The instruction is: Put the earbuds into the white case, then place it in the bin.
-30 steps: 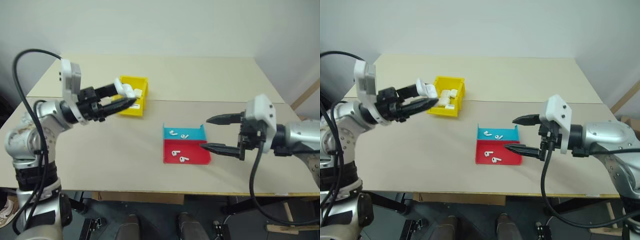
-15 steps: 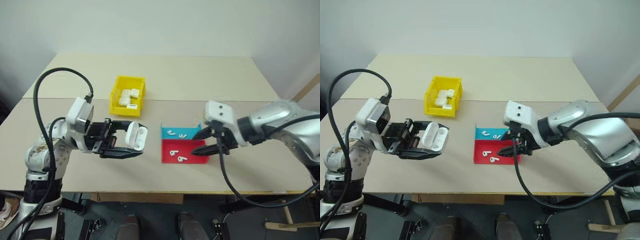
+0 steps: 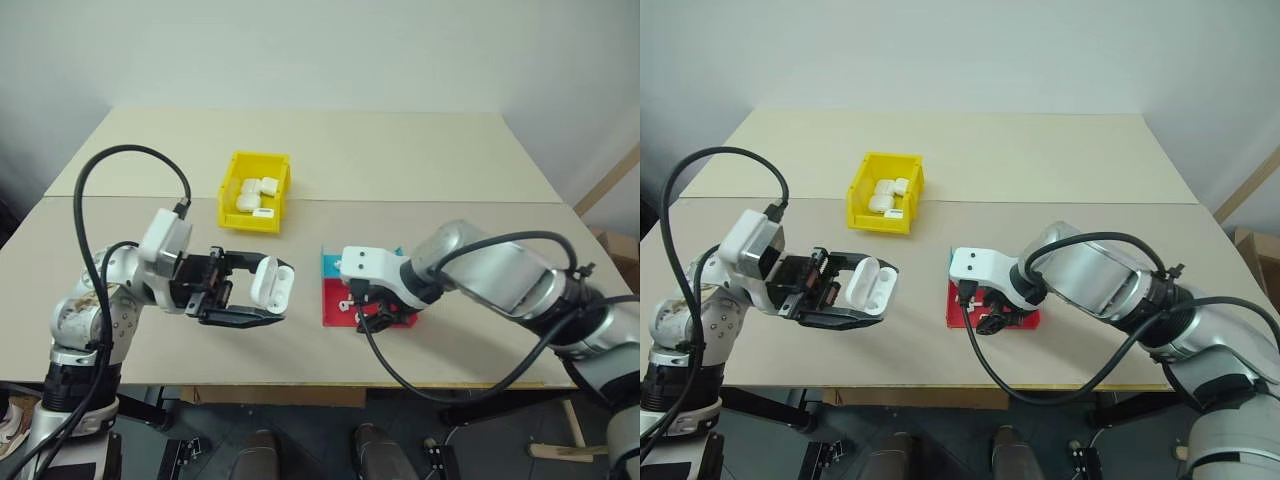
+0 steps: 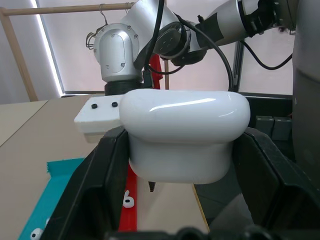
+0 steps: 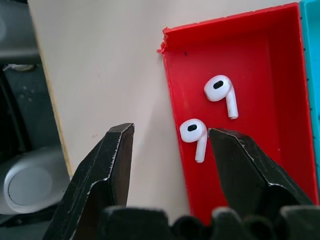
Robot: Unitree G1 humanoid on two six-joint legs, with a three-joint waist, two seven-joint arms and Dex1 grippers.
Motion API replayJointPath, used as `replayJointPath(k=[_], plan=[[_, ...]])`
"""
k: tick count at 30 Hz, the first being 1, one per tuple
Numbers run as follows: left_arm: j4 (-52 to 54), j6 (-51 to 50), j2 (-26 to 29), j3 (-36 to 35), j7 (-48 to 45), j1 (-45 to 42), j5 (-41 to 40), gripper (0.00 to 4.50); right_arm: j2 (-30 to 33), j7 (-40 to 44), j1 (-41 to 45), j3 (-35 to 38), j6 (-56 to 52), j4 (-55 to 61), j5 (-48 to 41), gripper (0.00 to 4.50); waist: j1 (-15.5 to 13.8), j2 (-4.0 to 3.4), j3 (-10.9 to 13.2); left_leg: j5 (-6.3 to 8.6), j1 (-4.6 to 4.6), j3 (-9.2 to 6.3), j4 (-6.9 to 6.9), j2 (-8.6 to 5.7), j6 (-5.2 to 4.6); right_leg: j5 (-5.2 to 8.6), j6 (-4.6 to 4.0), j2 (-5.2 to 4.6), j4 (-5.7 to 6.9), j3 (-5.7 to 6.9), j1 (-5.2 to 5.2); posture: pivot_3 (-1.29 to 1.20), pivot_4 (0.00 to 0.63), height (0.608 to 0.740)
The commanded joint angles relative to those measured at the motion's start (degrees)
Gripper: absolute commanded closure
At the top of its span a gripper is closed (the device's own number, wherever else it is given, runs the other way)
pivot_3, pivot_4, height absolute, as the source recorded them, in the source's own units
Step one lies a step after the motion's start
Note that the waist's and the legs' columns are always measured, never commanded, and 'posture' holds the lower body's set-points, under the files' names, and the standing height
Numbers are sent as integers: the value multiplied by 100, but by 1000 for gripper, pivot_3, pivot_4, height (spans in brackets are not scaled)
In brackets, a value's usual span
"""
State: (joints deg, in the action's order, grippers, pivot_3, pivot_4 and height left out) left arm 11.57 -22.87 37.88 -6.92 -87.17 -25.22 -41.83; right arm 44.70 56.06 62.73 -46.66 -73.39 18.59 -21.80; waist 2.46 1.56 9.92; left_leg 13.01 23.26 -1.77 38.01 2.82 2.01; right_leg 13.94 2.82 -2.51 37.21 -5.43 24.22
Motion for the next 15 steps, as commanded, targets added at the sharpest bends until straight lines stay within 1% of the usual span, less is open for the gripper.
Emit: replayJointPath(k=[1, 4, 15], plan=[[138, 116, 32, 14, 45, -40, -59, 1713, -84, 48, 217, -185, 117, -165, 290, 1627, 1, 0, 0, 0, 1, 0, 0, 0, 0, 0, 0, 0, 0, 0, 1, 0, 150, 740], [256, 105, 70, 9, 104, 44, -98, 1713, -162, 119, 259, -336, 254, -349, 464, 1627, 7, 0, 0, 0, 1, 0, 0, 0, 0, 0, 0, 0, 0, 0, 2, 0, 150, 740], [483, 85, 207, -40, 305, 238, -168, 1713, -438, 426, 233, -467, 638, -913, 894, 1627, 14, 0, 0, 0, 0, 0, -2, 0, 0, 0, 0, 0, 0, 0, 1, 0, 150, 740]])
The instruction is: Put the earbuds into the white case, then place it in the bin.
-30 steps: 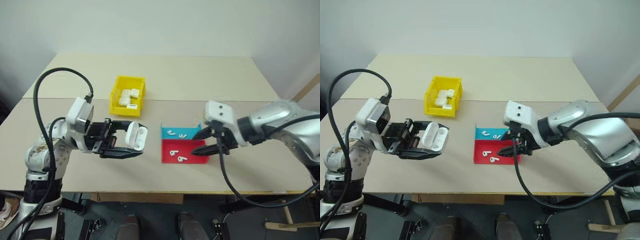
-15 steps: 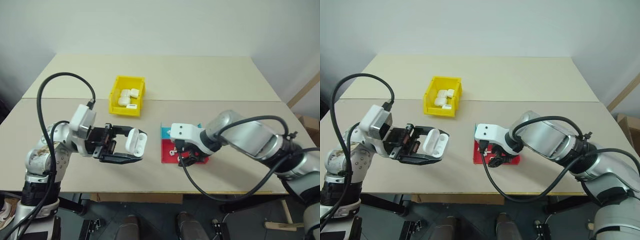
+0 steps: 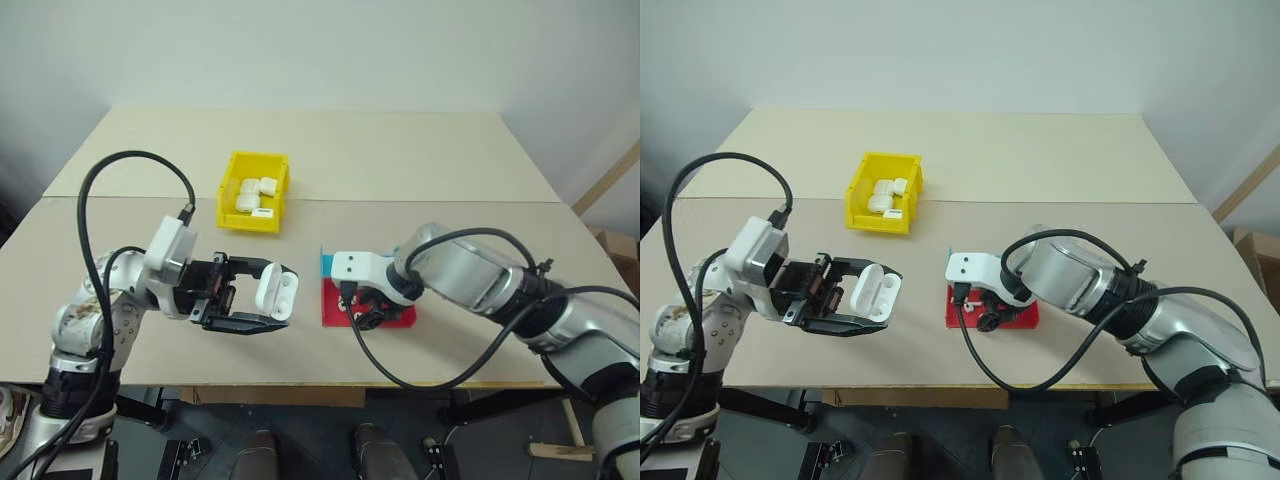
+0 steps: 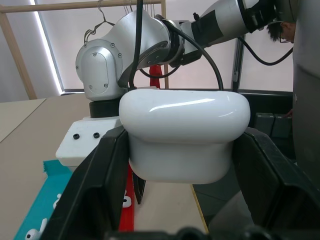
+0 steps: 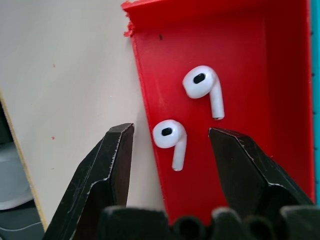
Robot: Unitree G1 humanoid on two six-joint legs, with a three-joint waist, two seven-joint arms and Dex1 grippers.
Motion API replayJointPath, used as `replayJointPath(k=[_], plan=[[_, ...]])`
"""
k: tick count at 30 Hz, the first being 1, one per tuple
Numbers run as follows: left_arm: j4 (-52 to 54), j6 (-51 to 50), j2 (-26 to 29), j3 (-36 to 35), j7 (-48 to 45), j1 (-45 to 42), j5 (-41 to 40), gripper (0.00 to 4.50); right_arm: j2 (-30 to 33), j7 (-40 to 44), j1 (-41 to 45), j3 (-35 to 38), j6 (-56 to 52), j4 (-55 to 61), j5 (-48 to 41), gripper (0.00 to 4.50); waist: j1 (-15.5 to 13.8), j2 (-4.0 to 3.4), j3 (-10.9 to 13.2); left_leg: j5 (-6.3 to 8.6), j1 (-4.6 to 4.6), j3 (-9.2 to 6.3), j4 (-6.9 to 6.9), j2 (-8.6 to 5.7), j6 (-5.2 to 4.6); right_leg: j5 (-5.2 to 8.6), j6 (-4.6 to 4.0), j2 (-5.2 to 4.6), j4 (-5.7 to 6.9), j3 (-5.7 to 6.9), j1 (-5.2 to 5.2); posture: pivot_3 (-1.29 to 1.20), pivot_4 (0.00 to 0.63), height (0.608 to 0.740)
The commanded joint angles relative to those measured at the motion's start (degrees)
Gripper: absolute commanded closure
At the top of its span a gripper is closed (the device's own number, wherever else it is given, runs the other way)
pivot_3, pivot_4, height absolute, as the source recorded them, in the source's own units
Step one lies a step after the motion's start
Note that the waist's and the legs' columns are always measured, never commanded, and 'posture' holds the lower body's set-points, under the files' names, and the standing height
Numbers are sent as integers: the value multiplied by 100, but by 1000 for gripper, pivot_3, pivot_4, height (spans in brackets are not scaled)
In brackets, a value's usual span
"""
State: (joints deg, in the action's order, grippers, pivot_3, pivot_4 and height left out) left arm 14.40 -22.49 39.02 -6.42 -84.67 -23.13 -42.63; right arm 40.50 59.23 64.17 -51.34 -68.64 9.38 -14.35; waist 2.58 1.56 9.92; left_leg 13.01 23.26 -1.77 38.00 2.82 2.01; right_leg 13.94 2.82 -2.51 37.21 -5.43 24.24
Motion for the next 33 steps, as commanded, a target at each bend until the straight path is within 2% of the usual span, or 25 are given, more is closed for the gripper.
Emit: replayJointPath(k=[1, 6, 9, 14, 19, 25, 29, 33], plan=[[206, 54, 105, -90, 66, 38, -91, 1713, -28, 127, 68, -5, 184, -9, 183, 1627, 1, 0, 0, 0, 0, 0, 0, 0, 0, 0, 0, 0, 0, 0, 0, 0, 150, 740], [218, 66, 163, -100, 104, 68, -111, 1713, -63, 212, -51, -97, 281, -46, 335, 1627, 1, 0, 0, 0, 0, 0, -1, 0, 0, 0, 0, 0, 0, 0, 0, 0, 150, 740], [214, 76, 192, -104, 115, 71, -119, 1713, -90, 238, -118, -149, 307, -77, 417, 2240, 1, 0, 0, 0, -1, 0, -1, 0, 0, 0, 0, 0, 0, 0, 0, 0, 150, 740], [200, 80, 213, -110, 114, 73, -124, 1713, -123, 234, -231, -41, 246, -37, 470, 3875, 1, 0, 0, 0, -4, 0, -1, 0, 0, 0, 0, 0, 0, 0, -3, 0, 150, 740], [143, 58, 238, -98, 64, 9, -148, 1713, 13, 307, -297, 413, 66, 193, 286, 3882, 0, 0, 0, 0, -4, 0, -1, 0, 0, 0, 0, 0, 0, 1, -2, 0, 150, 740], [20, 4, 241, -126, 23, -109, -236, 1713, 381, 336, -635, 1945, -747, 843, -558, 3882, -17, 0, 1, 0, 4, -1, -3, 0, -1, 0, 0, -1, -4, 2, 1, 0, 150, 740], [-118, -27, 148, -128, 95, -247, -291, 1713, 269, 188, -1158, 4006, -1225, 1211, -1353, 3882, -29, 1, 1, 1, 0, -2, -3, -1, -1, 0, 0, -1, -5, 4, -4, 0, 150, 740], [-341, -81, -1, -136, 180, -415, -411, 1713, -852, -601, -2019, 6319, -435, 2024, -1927, 3882, -26, 6, -2, 1, -2, -4, -10, 0, -2, 0, 1, 1, -7, 5, -7, 0, 150, 740]])
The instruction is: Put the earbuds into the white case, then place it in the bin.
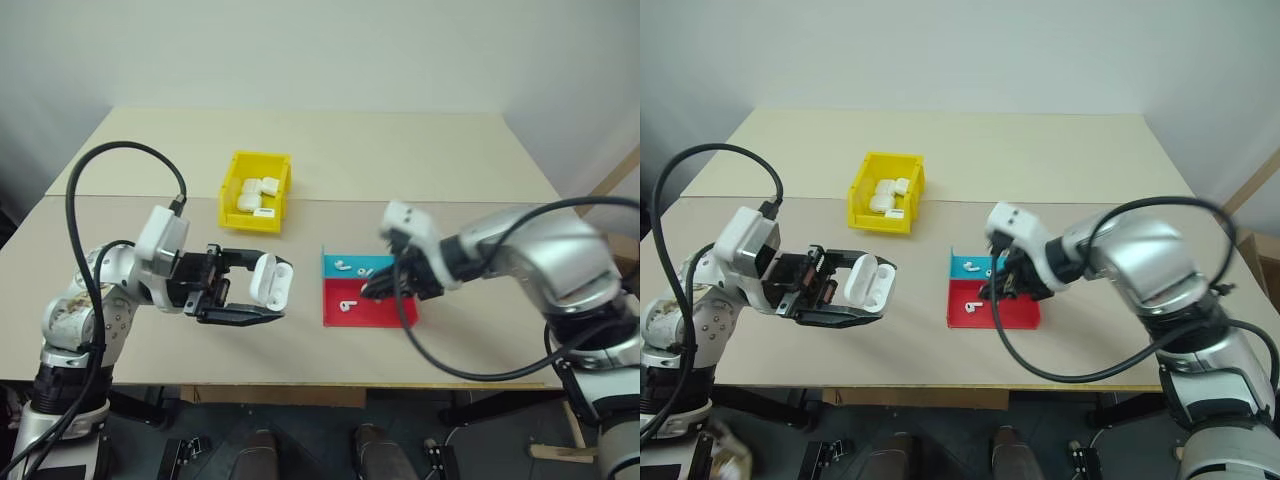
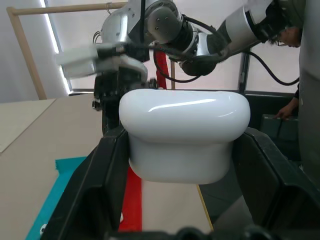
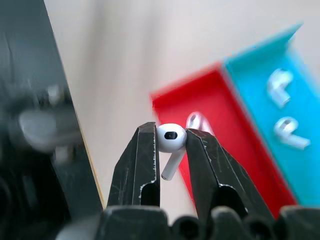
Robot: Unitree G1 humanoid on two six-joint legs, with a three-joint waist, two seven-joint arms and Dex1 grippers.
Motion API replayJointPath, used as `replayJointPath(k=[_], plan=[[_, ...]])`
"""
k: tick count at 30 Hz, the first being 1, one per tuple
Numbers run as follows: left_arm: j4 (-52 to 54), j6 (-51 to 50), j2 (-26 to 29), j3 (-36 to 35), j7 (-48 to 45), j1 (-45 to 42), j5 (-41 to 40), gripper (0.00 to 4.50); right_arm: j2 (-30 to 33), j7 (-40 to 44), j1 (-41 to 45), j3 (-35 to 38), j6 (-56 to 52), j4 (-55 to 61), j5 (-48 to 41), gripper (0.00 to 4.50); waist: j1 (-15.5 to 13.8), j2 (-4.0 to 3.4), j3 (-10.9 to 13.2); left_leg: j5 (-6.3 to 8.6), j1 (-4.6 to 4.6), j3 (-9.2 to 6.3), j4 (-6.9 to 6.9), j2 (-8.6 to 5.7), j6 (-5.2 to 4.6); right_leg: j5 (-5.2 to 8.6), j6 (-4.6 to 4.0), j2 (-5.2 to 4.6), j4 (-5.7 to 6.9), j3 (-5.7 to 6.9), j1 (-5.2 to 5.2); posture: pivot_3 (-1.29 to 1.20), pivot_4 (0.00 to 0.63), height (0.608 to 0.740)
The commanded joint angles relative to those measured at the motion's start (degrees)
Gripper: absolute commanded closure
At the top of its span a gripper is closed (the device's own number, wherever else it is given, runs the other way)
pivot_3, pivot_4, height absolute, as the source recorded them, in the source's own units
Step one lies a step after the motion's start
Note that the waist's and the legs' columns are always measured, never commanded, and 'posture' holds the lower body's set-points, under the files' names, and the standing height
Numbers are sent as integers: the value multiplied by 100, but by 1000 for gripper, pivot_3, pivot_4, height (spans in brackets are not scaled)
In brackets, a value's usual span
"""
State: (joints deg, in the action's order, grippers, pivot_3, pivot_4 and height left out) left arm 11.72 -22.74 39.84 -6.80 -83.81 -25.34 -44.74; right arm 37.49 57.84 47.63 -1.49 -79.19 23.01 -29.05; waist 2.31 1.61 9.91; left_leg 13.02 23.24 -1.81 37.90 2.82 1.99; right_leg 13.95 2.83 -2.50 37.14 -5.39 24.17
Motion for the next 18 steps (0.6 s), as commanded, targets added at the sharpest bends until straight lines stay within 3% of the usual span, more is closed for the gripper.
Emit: replayJointPath(k=[1, 4, 7, 13, 18], plan=[[-108, -89, -127, -86, 138, -247, -222, 1713, -824, -645, -488, 1669, 841, 848, -596, 3882, 3, 1, -1, 0, 2, -3, -2, 0, 0, 0, 0, 1, 0, 1, 0, 0, 150, 740], [-195, -245, -240, 18, 268, -420, -210, 1713, -1468, -1110, -456, 2195, 1059, 1138, -1143, 3882, 29, -1, 0, 0, 2, 3, -2, -1, 0, -1, 1, -1, 3, -6, 4, 0, 150, 740], [-329, -476, -277, 114, 471, -626, -123, 1713, -1763, -1364, -367, 2196, 1121, 1265, -1650, 3882, 29, -1, 0, 0, -4, 1, -3, 0, 0, -1, 0, 0, 6, -3, 0, 0, 150, 740], [-453, -726, -309, 191, 686, -913, -75, 1713, -1999, -1880, -385, 1576, 1505, 1399, -1965, 3882, 35, -2, 0, 0, -2, 0, -3, 0, 0, 0, 0, 1, 4, -3, 2, 0, 150, 740], [-597, -570, -375, 163, 516, -949, -55, 1713, -2114, -2133, -412, 754, 2090, 1124, -1560, 3882, 37, -2, 1, 0, -3, 1, -4, 0, 0, 0, 0, 1, 5, -3, 2, 0, 150, 740]])
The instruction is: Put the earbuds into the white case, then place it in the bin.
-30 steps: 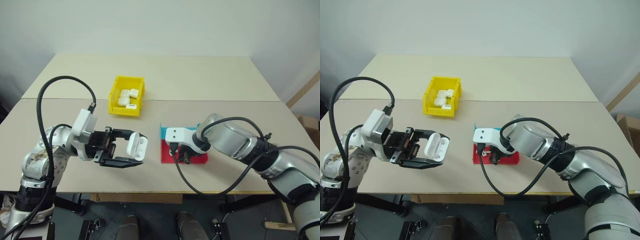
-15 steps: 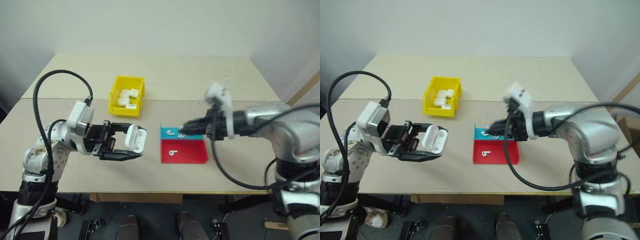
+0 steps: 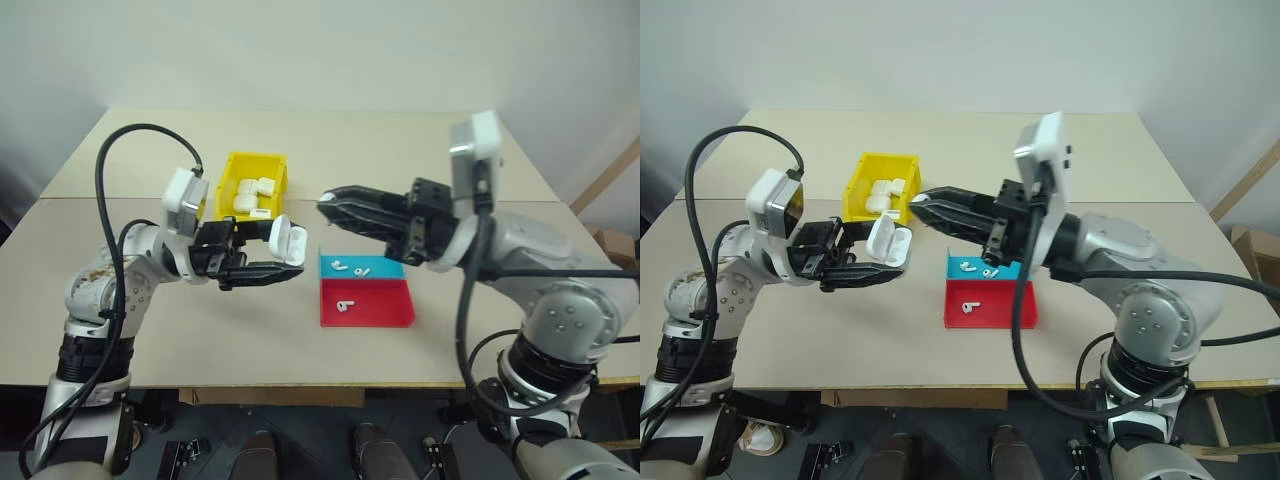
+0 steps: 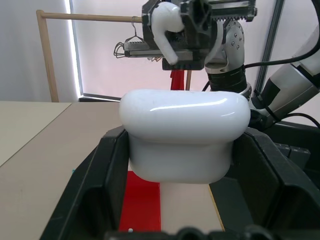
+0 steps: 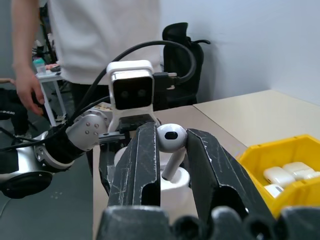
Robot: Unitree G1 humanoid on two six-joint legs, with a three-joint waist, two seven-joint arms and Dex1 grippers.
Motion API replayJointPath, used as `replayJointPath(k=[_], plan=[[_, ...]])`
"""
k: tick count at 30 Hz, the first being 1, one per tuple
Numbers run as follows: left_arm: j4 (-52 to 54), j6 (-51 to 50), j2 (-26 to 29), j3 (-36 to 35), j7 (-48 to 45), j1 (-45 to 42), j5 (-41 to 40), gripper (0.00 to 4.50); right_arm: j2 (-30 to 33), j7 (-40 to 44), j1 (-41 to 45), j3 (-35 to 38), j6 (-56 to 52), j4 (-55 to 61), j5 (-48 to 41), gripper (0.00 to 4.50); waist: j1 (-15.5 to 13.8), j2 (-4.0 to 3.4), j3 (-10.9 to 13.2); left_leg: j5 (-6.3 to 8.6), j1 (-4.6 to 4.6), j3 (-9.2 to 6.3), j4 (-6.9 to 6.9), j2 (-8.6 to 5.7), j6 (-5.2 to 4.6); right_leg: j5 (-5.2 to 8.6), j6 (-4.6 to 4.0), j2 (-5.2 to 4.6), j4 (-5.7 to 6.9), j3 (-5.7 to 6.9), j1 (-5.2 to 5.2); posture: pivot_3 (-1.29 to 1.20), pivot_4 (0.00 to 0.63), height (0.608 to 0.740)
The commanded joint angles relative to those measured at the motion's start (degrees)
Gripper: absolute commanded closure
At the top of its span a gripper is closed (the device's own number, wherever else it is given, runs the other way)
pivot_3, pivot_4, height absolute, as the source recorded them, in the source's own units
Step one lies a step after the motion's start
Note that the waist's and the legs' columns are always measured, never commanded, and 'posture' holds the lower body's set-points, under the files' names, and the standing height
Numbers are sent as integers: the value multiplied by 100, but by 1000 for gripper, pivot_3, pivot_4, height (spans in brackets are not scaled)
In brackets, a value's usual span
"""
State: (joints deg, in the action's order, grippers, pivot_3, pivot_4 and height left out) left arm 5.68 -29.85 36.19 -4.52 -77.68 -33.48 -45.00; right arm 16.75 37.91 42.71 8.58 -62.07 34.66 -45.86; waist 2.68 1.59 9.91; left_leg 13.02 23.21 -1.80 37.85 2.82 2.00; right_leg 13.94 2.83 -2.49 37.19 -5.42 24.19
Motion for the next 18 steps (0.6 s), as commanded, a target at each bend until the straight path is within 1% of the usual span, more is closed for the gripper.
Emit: replayJointPath(k=[1, 8, 18], plan=[[-16, 149, -12, -68, -116, -143, -19, 1713, -34, -169, 84, -328, 456, -83, 142, 3882, -2, 0, 0, 0, 1, 0, 0, 0, 0, 0, 0, 0, 0, 0, 0, 0, 150, 740], [-634, 575, -163, 44, -440, -291, 274, 1713, 2, -252, 118, -848, 933, -403, 369, 3882, -11, 0, 0, 0, 2, 0, 0, -1, 0, 0, 0, -1, -2, 1, 0, 0, 150, 740], [-541, 559, -148, -41, -485, -349, 233, 1713, 51, -310, 120, -1189, 1170, -610, 545, 3882, -6, 0, 0, 0, 2, -1, 0, 0, 0, 0, 0, 0, -1, 1, 0, 0, 150, 740]])
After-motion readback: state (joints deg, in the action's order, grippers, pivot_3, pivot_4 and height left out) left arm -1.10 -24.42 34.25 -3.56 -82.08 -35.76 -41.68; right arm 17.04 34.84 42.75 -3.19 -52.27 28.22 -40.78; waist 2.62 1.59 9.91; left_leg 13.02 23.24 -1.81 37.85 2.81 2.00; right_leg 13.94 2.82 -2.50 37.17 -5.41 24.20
